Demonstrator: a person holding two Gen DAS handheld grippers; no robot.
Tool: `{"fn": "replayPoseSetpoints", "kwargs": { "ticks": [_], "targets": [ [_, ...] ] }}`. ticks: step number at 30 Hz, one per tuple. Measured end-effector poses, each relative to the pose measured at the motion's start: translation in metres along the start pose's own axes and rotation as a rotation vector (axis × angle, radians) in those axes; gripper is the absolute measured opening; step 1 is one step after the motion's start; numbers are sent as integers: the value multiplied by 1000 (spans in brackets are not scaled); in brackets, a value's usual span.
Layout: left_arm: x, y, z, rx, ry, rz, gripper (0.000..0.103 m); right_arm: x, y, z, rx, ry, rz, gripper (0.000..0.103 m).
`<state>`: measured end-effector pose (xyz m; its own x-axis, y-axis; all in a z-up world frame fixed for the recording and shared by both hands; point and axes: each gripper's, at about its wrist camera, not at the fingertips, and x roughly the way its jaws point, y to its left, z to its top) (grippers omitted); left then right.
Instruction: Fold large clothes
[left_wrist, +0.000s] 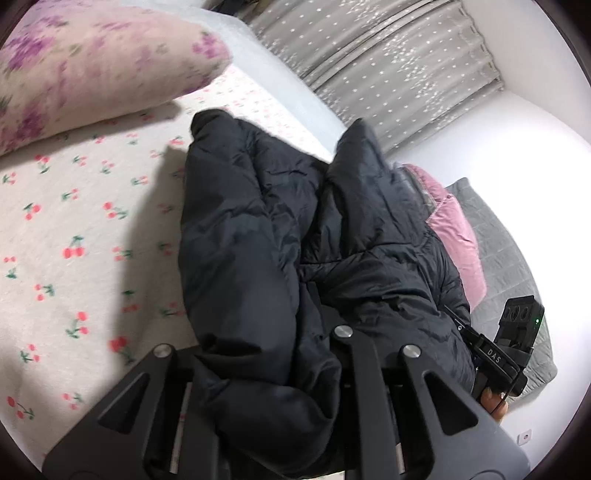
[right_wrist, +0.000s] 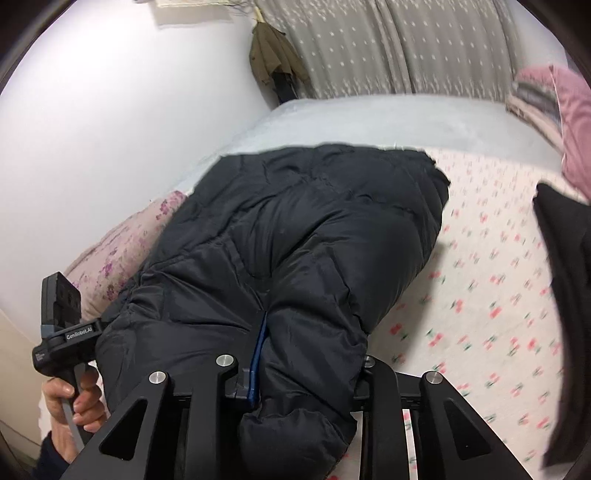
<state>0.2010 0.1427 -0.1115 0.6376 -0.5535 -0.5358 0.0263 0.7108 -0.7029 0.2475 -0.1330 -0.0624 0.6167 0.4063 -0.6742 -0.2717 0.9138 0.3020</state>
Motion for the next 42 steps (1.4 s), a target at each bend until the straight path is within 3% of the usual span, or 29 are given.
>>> {"fn": "replayPoseSetpoints", "kwargs": {
  "ticks": [7,16,21,26,28,30,32,34,35,37,39,41,42],
  "targets": [
    [5,-41,10,39,-19,-86,17,-41,-3,17,-50,-77,-25,25],
    [45,-142,36,148,-8,-231,17,-118,-69,69,-36,-171,-43,22],
    [88,-235,35,258,28,-327,17,-197,-137,87,-5,-257,-106,22],
    [149,-330,-6,384,120,-391,18,-273,-225,71,112,-329,-177,22],
    [177,-348,-29,406,175,-381,20,-295,-268,54,173,-338,-228,22],
    [222,-353,-60,383,293,-342,22,-303,-305,37,221,-317,-277,24],
    [270,-331,-99,329,415,-267,28,-296,-356,5,331,-255,-330,31],
    [279,-308,-118,283,412,-300,36,-270,-405,-39,471,-149,-339,49],
    [278,-298,-122,263,401,-324,39,-263,-418,-59,517,-153,-307,55],
    [275,-286,-122,253,410,-318,42,-265,-430,-83,583,-220,-232,58],
    [267,-294,-118,263,409,-289,44,-267,-432,-89,616,-256,-221,63],
    [249,-299,-111,306,382,-259,45,-270,-430,-84,635,-255,-256,64],
    [244,-299,-111,326,369,-248,45,-277,-423,-78,629,-257,-316,64]
  ]
}}
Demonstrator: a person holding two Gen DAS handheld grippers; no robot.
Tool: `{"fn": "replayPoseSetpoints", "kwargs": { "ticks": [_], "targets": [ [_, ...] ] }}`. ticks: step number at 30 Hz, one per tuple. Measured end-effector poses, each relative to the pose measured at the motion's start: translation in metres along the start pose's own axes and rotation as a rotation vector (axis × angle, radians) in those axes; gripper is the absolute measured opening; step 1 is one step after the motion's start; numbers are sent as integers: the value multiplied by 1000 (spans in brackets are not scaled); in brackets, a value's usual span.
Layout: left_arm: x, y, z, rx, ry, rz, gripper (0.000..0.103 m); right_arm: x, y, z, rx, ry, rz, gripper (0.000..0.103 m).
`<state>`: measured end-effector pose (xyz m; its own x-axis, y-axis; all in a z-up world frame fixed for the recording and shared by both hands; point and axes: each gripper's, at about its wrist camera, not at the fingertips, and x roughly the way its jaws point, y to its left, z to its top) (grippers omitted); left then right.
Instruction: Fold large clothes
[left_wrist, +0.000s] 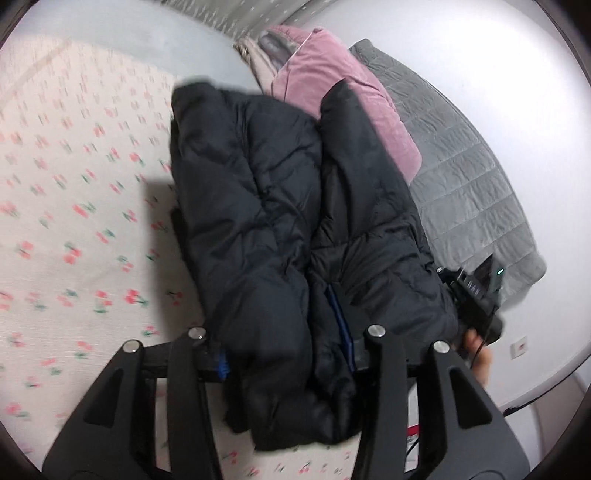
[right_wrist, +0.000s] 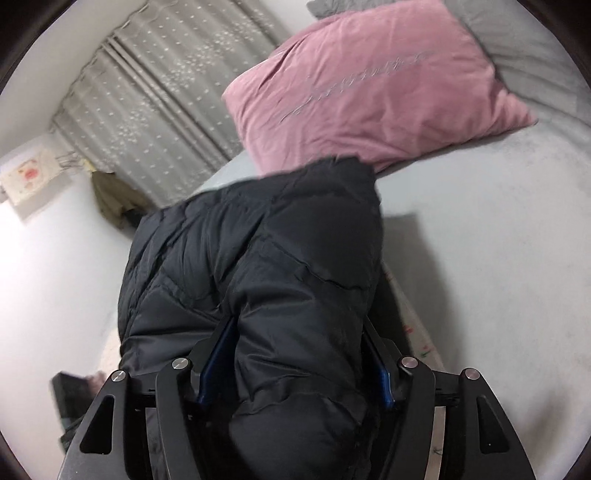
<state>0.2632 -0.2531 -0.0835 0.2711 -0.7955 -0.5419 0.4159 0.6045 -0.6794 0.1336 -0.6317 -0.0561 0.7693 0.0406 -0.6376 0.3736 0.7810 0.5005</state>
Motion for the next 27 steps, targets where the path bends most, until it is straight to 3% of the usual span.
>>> {"fn": "replayPoseSetpoints", "kwargs": {
  "ticks": [4,6,11,16,20,27],
  "targets": [
    [-32,-21,-9,47,-42,121,49,-63,44,-10,-99,-189,-195,66],
    [-51,-40,-15,102,-59,214,51,-101,79,-39,-192,-254,-185,72],
    [-99,-90,-55,296,-152,357,81,-147,143,-116,-330,-271,-103,78],
    [-151,-109,-98,364,-258,510,88,-156,191,-177,-415,-275,-127,82],
    [-174,-114,-116,366,-313,538,89,-169,211,-216,-469,-287,-195,83],
    [-190,-130,-135,417,-328,521,89,-190,215,-238,-433,-290,-266,84]
  ]
}}
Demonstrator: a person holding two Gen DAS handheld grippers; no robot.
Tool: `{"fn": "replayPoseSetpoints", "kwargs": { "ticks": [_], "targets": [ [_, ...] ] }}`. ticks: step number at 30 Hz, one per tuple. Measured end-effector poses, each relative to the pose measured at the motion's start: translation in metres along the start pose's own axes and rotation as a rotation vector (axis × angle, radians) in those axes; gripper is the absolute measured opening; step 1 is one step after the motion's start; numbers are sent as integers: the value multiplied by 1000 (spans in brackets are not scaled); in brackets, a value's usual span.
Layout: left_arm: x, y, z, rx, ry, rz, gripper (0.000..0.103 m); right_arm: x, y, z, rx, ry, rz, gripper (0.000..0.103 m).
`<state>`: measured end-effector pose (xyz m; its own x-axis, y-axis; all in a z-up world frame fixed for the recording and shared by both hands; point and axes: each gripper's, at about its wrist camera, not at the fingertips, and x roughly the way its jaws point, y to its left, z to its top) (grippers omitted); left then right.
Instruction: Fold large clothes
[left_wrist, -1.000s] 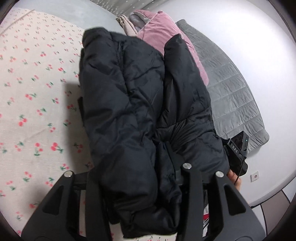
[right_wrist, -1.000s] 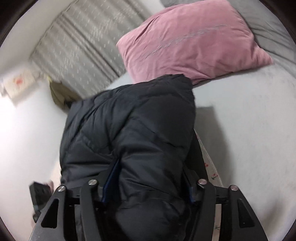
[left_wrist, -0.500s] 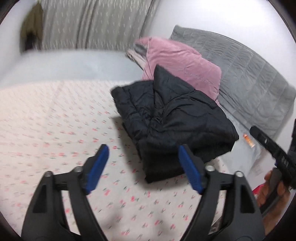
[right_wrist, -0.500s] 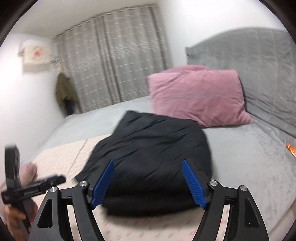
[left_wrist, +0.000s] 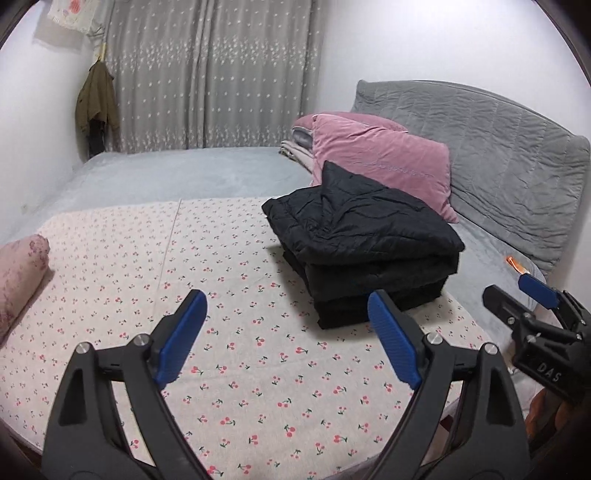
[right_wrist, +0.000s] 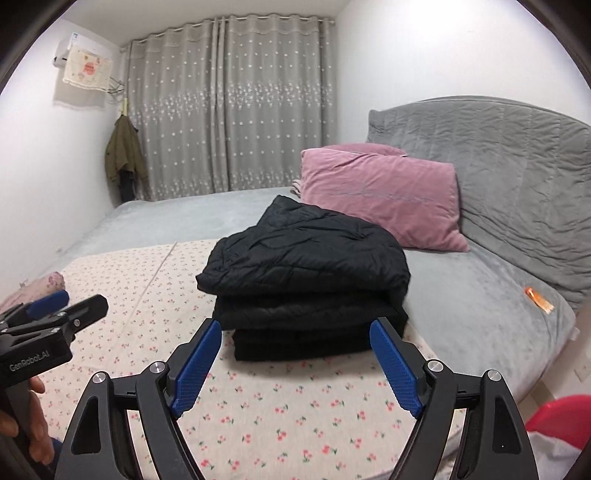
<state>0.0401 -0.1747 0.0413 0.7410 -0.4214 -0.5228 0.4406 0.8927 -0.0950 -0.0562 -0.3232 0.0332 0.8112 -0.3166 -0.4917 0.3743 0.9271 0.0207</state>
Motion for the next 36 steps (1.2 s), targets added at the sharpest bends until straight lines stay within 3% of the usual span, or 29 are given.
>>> {"fn": "replayPoseSetpoints", "kwargs": {
  "ticks": [7,15,19,32,36],
  "targets": [
    [-6,-6,-4,11,18,-5,90,-9,0,-6,44,21,-30,84],
    [4,-10,-12,24,35,-50,90,-16,4,-15,9,22,-80,84],
    [8,-9,-14,18,30,-71,90,-14,-3,-18,24,35,-154,84],
    [34,-9,-14,-6,76,-110,90,6,-6,-26,53,68,-180,85],
    [40,-15,-17,8,98,-136,90,13,-7,-30,62,85,-192,89]
  ]
}}
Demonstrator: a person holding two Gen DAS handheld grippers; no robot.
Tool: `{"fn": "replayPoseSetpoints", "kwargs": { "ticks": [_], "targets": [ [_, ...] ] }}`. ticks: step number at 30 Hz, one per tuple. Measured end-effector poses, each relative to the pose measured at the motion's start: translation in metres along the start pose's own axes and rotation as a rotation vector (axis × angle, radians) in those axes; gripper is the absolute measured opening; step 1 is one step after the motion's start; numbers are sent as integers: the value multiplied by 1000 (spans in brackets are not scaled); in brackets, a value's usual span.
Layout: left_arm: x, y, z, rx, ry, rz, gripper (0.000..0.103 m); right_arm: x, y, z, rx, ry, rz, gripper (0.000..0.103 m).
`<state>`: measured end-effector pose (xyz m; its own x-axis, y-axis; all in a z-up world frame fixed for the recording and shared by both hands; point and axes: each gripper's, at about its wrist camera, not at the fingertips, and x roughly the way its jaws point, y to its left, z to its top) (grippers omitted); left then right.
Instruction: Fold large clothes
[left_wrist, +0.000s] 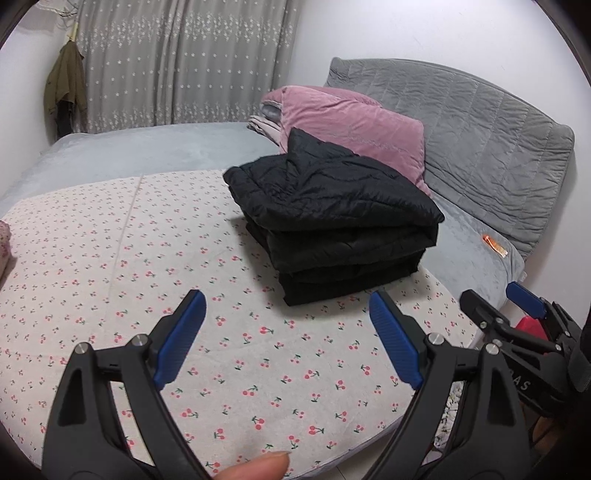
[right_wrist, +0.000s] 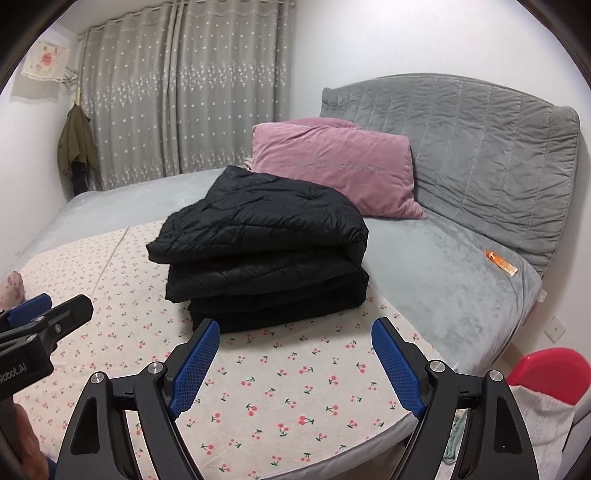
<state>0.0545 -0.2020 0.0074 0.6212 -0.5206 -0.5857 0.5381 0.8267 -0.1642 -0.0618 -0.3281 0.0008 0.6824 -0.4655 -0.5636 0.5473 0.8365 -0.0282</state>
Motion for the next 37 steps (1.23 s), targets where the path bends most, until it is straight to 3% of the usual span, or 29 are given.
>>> {"fn": "replayPoseSetpoints", "kwargs": {
  "ticks": [22,37],
  "targets": [
    [11,-19,-7,50,26,-21,90,2,4,-1,-11,15,-55,91],
    [14,-15,-8,38,45,-38,90,6,8,-1,-22,19,-37,91]
  ]
}}
